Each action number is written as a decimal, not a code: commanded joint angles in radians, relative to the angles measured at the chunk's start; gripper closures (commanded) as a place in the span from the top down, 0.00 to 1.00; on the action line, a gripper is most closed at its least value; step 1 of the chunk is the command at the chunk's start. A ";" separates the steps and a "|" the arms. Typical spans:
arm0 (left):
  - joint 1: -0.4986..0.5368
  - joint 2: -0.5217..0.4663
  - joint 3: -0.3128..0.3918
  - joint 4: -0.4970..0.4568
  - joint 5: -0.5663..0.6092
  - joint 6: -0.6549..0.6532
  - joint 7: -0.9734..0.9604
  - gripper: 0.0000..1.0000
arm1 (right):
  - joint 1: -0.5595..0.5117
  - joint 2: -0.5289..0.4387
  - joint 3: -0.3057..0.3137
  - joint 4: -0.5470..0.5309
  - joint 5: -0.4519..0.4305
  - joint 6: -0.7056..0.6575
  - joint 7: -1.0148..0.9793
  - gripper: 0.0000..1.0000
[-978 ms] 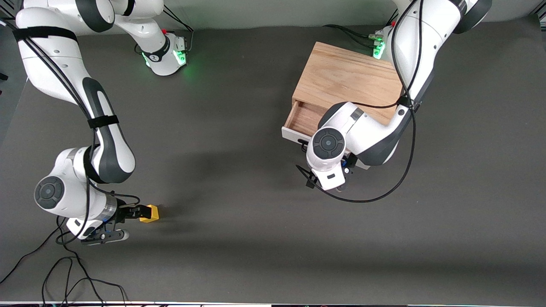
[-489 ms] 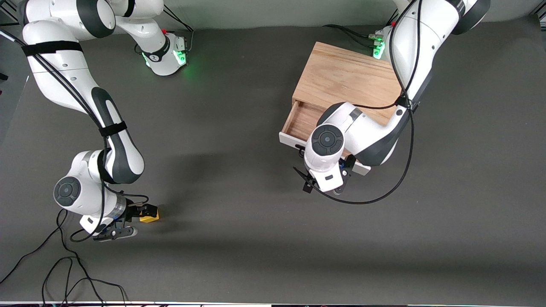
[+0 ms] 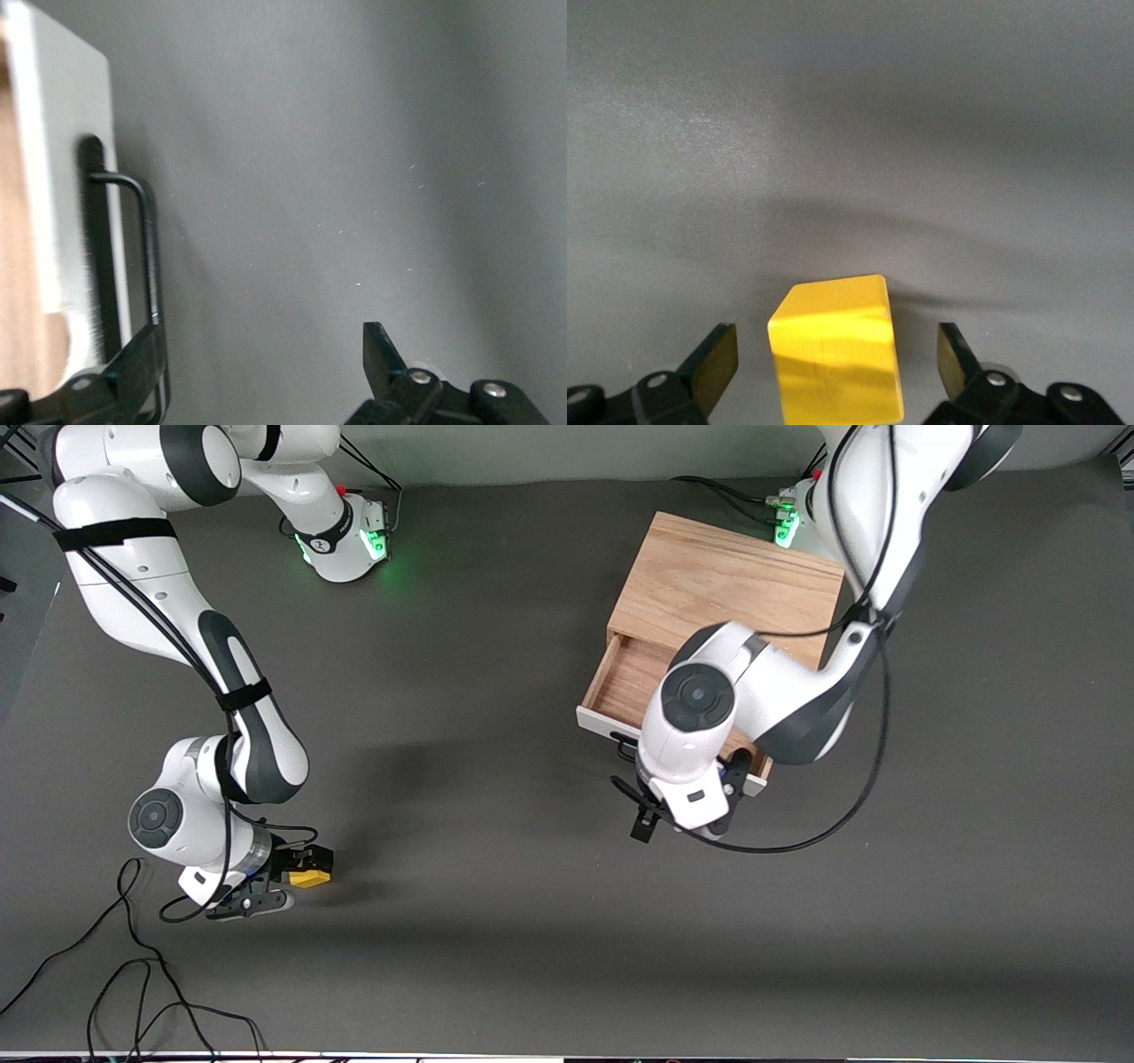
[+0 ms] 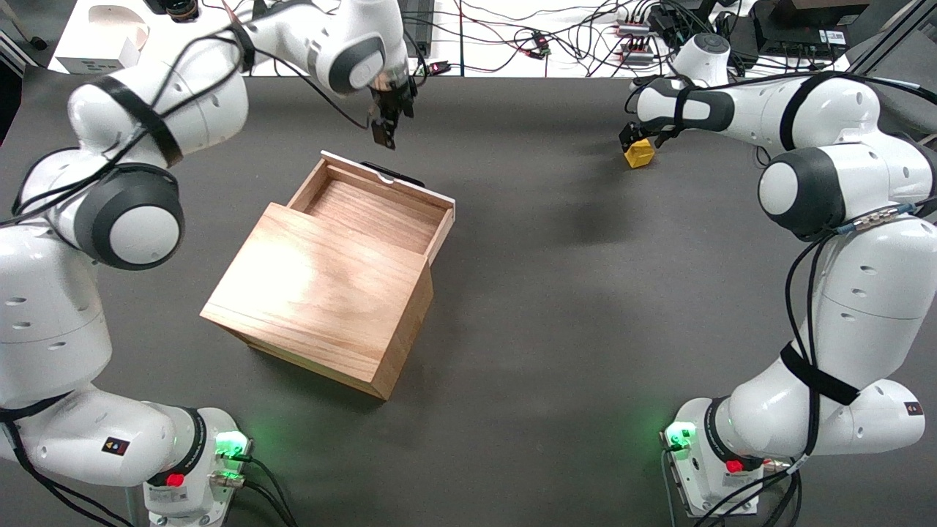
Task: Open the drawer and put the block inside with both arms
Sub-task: 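Grasp the yellow cube with the right gripper while the left gripper withdraws, then carry the yellow cube with the right gripper over the open drawer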
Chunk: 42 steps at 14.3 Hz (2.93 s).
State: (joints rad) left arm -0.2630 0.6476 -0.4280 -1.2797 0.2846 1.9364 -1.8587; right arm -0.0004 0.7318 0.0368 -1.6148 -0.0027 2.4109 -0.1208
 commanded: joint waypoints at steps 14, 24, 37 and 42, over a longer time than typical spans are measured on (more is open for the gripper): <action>0.516 -0.517 0.006 -0.125 -0.269 -0.583 1.302 1.00 | 0.003 -0.021 0.003 -0.005 0.009 0.022 -0.007 0.08; 0.625 -0.741 0.046 -0.428 -0.268 -0.387 1.856 1.00 | 0.063 -0.115 0.158 0.432 0.021 -0.671 0.386 0.08; 0.627 -0.704 0.071 -0.400 -0.268 -0.361 1.923 1.00 | 0.654 -0.128 0.160 0.526 -0.103 -0.716 1.322 0.08; 0.436 -0.686 0.228 -0.376 -0.268 -0.363 1.916 1.00 | 0.801 0.033 0.152 0.565 -0.226 -0.566 1.538 0.08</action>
State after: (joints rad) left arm 0.3087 -0.0499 -0.3212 -1.6788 0.0247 1.5717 0.0448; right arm 0.7485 0.6958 0.2030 -1.1122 -0.1694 1.8141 1.3359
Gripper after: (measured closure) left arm 0.000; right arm 0.449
